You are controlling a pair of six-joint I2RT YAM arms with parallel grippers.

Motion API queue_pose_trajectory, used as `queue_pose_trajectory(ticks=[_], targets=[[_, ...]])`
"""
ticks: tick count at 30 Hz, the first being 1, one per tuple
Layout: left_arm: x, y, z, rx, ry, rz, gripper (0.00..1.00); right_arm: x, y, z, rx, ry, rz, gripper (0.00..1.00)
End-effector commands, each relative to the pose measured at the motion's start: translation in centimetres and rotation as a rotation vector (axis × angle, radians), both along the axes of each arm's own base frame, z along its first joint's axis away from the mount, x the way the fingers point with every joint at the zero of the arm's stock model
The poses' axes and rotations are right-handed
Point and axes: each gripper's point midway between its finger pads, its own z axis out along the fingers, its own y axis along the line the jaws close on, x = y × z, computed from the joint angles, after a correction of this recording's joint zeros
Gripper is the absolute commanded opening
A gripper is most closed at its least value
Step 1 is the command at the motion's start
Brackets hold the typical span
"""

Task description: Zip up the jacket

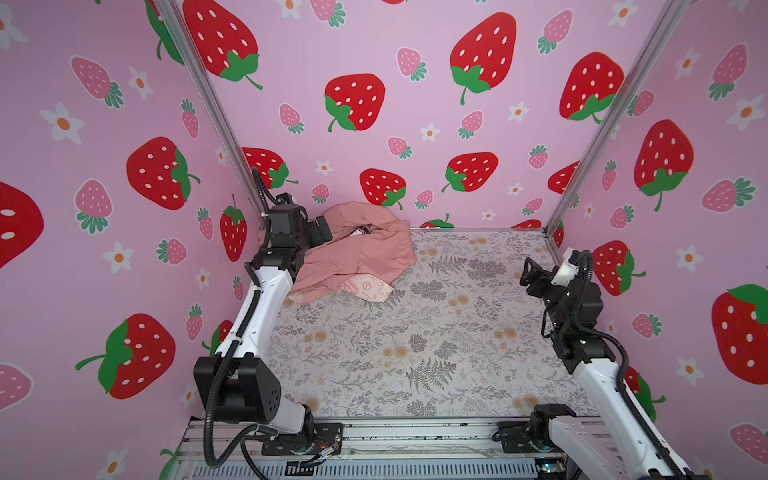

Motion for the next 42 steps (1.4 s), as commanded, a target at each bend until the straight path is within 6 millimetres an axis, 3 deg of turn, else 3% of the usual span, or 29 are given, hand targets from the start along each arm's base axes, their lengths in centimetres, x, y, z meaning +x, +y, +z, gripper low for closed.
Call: queue_pose_trajectory(ticks=[1, 7, 14, 19, 22, 26, 29, 34, 42], targets=[[-0.1, -1.8, -6.8, -0.015, 0.261, -0.082, 1.00, -1.5, 4.9, -3.6, 0.100, 0.171, 0.267, 0.84], [2.4, -3.9, -15.0, 0.071, 0.461, -0.115, 0.99, -2.7, 8.9, -7.5, 0.097, 0.293, 0.391, 0.85], [3.5, -5.9, -21.6, 0.073, 0.590, -0.127, 0.97, -4.5, 11.9, -10.6, 0.086, 0.358, 0.441, 0.88], [2.8, -7.5, -24.9, 0.059, 0.672, -0.166, 0.77, -4.7, 12.3, -11.3, 0.088, 0.373, 0.435, 0.87], [1.9, -8.8, -26.1, 0.051, 0.712, -0.201, 0.54, -4.6, 12.2, -11.1, 0.084, 0.368, 0.421, 0.87], [0.2, -11.2, -26.8, 0.027, 0.737, -0.264, 0.26, -4.4, 11.9, -10.6, 0.081, 0.360, 0.404, 0.85], [-1.1, -13.5, -26.2, 0.017, 0.736, -0.315, 0.01, -4.3, 11.7, -10.5, 0.080, 0.356, 0.390, 0.83], [-3.9, -19.5, -23.0, 0.036, 0.689, -0.466, 0.00, -4.2, 11.3, -10.7, 0.078, 0.370, 0.361, 0.80], [-11.7, -29.9, -18.0, 0.038, 0.614, -0.733, 0.00, -3.8, 11.1, -11.8, 0.092, 0.405, 0.333, 0.79]])
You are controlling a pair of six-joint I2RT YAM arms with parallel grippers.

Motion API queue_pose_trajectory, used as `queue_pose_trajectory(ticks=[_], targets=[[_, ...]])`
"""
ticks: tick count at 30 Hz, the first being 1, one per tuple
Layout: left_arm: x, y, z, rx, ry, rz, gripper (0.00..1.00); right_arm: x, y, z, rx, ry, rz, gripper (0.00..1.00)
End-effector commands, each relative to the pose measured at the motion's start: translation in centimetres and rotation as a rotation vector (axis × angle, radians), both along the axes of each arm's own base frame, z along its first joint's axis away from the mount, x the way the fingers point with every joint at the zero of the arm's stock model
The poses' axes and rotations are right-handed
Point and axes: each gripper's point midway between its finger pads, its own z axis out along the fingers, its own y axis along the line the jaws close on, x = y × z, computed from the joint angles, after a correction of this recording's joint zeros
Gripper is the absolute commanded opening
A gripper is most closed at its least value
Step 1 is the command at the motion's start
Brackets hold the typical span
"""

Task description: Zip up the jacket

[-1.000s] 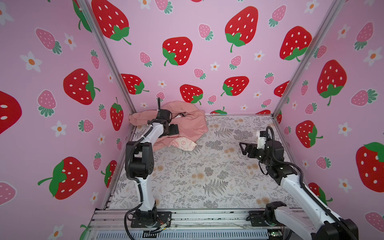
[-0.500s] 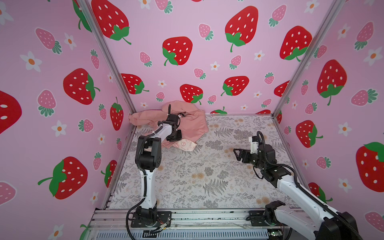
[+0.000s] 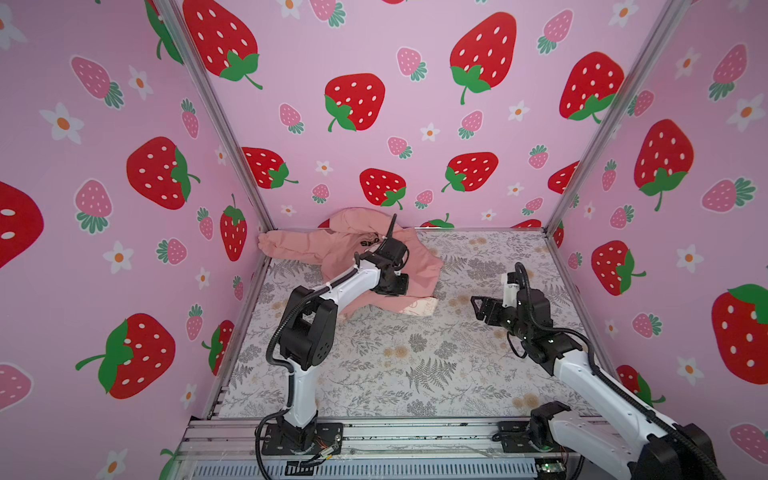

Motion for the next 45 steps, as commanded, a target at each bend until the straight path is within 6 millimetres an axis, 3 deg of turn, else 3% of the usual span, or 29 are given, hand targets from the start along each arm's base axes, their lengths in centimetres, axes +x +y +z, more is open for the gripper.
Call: queue_pose_trajectory(ticks=[1, 2, 3, 5, 7, 10, 11, 12, 20, 23, 27, 34, 35, 40, 45], targets=[[-4.1, -3.1, 2.1, -0.059, 0.028, -0.092, 0.00, 0.5, 0.1, 0.3, 0.009, 0.012, -0.018, 0.80], [-4.8, -3.5, 2.9, -0.061, 0.011, -0.109, 0.00, 0.5, 0.2, 0.1, 0.008, 0.018, -0.015, 0.81], [-5.2, -3.7, 3.8, -0.064, -0.009, -0.117, 0.09, 0.6, 0.3, 0.0, 0.007, 0.022, -0.015, 0.82], [-5.0, -2.8, 5.2, -0.044, -0.054, -0.096, 0.37, 0.8, 0.4, -0.3, 0.003, 0.031, -0.011, 0.84], [-4.1, -1.1, 7.0, -0.016, -0.114, -0.055, 0.57, 1.1, 0.5, -0.7, -0.002, 0.044, -0.011, 0.86], [-1.9, 2.1, 8.4, 0.039, -0.168, 0.020, 0.68, 1.6, 0.7, -1.6, -0.006, 0.073, -0.021, 0.86], [-1.2, 3.0, 8.6, 0.051, -0.171, 0.041, 0.81, 1.7, 0.7, -1.8, -0.007, 0.082, -0.027, 0.86], [-0.3, 4.0, 8.7, 0.070, -0.175, 0.061, 0.85, 1.8, 0.8, -2.2, -0.008, 0.093, -0.028, 0.86], [8.2, 7.5, 5.8, 0.128, -0.148, 0.204, 0.88, 2.5, 1.3, -3.7, 0.009, 0.161, -0.042, 0.91], [11.3, 8.2, 4.7, 0.068, -0.139, 0.304, 0.90, 2.3, 1.6, -3.8, 0.019, 0.168, -0.036, 1.00], [14.6, 8.1, 4.8, -0.068, -0.192, 0.394, 0.90, 1.7, 1.5, -3.7, 0.026, 0.172, -0.036, 0.99], [17.0, 9.9, 5.8, -0.104, -0.306, 0.485, 0.95, 1.0, 1.2, -4.1, 0.021, 0.182, -0.038, 0.99], [17.3, 10.4, 5.6, -0.101, -0.309, 0.497, 1.00, 0.9, 1.2, -4.2, 0.020, 0.186, -0.035, 0.99], [18.7, 12.4, 3.7, -0.089, -0.272, 0.533, 0.99, 1.0, 1.7, -4.5, 0.026, 0.198, -0.020, 0.99], [20.4, 12.4, 2.3, -0.078, -0.257, 0.510, 0.99, 1.3, 2.2, -4.6, 0.029, 0.205, -0.010, 0.99]])
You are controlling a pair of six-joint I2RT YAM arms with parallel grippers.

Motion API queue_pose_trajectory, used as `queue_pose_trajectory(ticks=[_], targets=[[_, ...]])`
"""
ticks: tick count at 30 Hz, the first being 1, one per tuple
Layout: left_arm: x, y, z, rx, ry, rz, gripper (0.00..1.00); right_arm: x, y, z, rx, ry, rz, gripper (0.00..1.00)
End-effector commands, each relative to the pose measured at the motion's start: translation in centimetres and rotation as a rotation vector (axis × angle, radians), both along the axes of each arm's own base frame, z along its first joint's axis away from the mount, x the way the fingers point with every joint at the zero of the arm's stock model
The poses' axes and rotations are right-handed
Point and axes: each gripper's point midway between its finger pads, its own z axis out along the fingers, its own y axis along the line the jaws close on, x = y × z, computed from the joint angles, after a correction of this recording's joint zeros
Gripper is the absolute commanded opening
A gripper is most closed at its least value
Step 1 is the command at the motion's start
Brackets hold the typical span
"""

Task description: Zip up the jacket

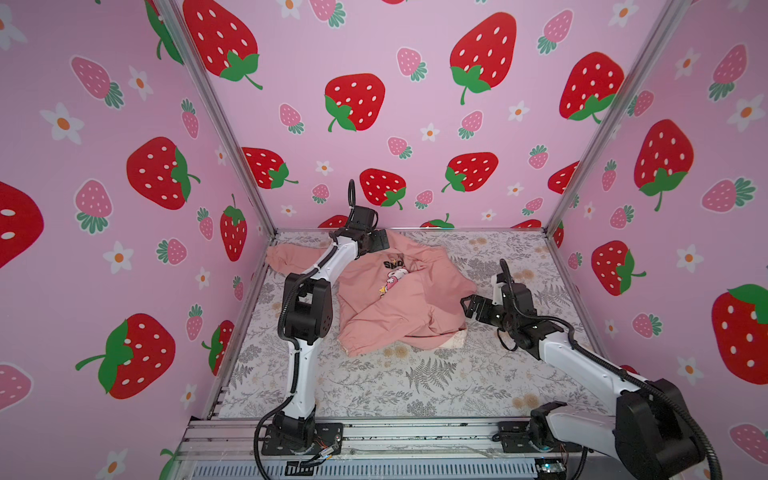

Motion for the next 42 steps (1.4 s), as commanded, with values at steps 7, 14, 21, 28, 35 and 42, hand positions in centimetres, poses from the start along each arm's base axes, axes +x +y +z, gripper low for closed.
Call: queue_pose_trajectory(ticks=[7, 14, 21, 28, 35, 42], targets=[[3.1, -1.9, -0.8, -0.019, 0.025, -0.065, 0.57, 0.4, 1.5, 0.0, 0.012, 0.019, 0.028, 0.97], [0.6, -4.6, 7.0, 0.001, -0.091, -0.168, 0.02, 0.6, 3.2, 1.2, 0.042, -0.028, 0.081, 0.81], [-5.4, -9.9, 18.3, -0.015, -0.237, -0.408, 0.00, 2.3, 3.8, 4.9, -0.004, -0.188, 0.092, 0.87], [-15.1, -15.5, 31.2, -0.131, -0.489, -0.727, 0.00, 2.9, 4.4, 8.1, 0.006, -0.388, 0.133, 0.99], [-24.1, -15.0, 43.1, -0.344, -0.745, -0.876, 0.00, 2.2, 5.4, 10.9, 0.044, -0.564, 0.208, 0.99], [-28.4, -14.2, 48.6, -0.547, -0.830, -0.964, 0.00, -0.3, 9.3, 15.5, 0.155, -0.756, 0.325, 0.99]])
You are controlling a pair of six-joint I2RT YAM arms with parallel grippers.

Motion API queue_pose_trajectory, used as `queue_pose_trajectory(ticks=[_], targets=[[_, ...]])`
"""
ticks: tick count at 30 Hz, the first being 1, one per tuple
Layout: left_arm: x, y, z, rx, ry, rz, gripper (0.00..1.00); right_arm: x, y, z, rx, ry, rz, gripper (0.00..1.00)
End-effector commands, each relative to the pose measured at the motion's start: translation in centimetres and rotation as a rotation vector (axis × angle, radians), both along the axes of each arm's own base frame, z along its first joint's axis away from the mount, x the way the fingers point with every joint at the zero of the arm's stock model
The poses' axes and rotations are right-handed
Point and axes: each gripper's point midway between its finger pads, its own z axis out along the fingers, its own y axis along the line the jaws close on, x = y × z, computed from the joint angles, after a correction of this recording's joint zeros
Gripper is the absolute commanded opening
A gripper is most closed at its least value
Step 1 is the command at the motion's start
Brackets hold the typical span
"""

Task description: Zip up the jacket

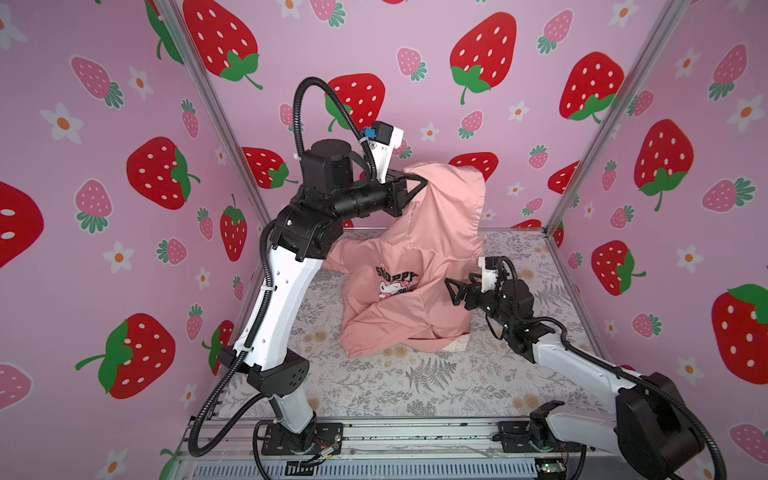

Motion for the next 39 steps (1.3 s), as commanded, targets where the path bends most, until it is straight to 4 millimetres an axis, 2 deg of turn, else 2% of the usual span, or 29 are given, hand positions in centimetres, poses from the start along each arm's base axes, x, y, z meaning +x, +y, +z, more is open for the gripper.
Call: queue_pose_trajectory(ticks=[1, 6, 10, 14, 17, 20, 21, 25, 28, 33, 39], targets=[[-2.5, -0.4, 4.2, -0.135, -0.053, -0.147, 0.00, -2.0, 3.4, 4.9, 0.060, -0.193, 0.111, 0.99], [-4.7, -0.9, 7.1, -0.257, -0.026, -0.297, 0.00, -2.4, 8.9, 5.9, 0.030, -0.244, 0.182, 0.99], [-7.1, -1.3, 9.3, -0.332, -0.007, -0.424, 0.00, -2.7, 13.8, 8.2, 0.082, -0.292, 0.240, 0.99], [-9.9, -1.7, 10.9, -0.378, 0.014, -0.548, 0.00, -1.7, 17.8, 11.0, 0.147, -0.325, 0.253, 1.00], [-11.9, -1.9, 11.7, -0.393, 0.022, -0.621, 0.00, -0.8, 19.9, 13.9, 0.223, -0.354, 0.251, 0.86], [-13.5, -2.0, 12.0, -0.393, 0.031, -0.678, 0.00, -0.1, 20.7, 17.2, 0.311, -0.387, 0.237, 0.55], [-13.9, -2.0, 12.0, -0.391, 0.032, -0.690, 0.00, 0.1, 20.8, 18.1, 0.329, -0.397, 0.231, 0.48], [-15.3, -1.7, 12.2, -0.383, 0.027, -0.718, 0.00, 0.3, 19.4, 21.9, 0.390, -0.449, 0.170, 0.21], [-16.1, -1.1, 12.4, -0.383, 0.004, -0.718, 0.00, -0.3, 16.5, 24.0, 0.415, -0.484, 0.093, 0.05], [-18.4, -0.8, 12.9, -0.379, -0.036, -0.777, 0.00, -2.2, 10.5, 26.8, 0.423, -0.527, -0.048, 0.00], [-22.6, -1.0, 13.2, -0.351, -0.087, -0.929, 0.00, -6.1, 2.9, 30.1, 0.398, -0.594, -0.205, 0.00]])
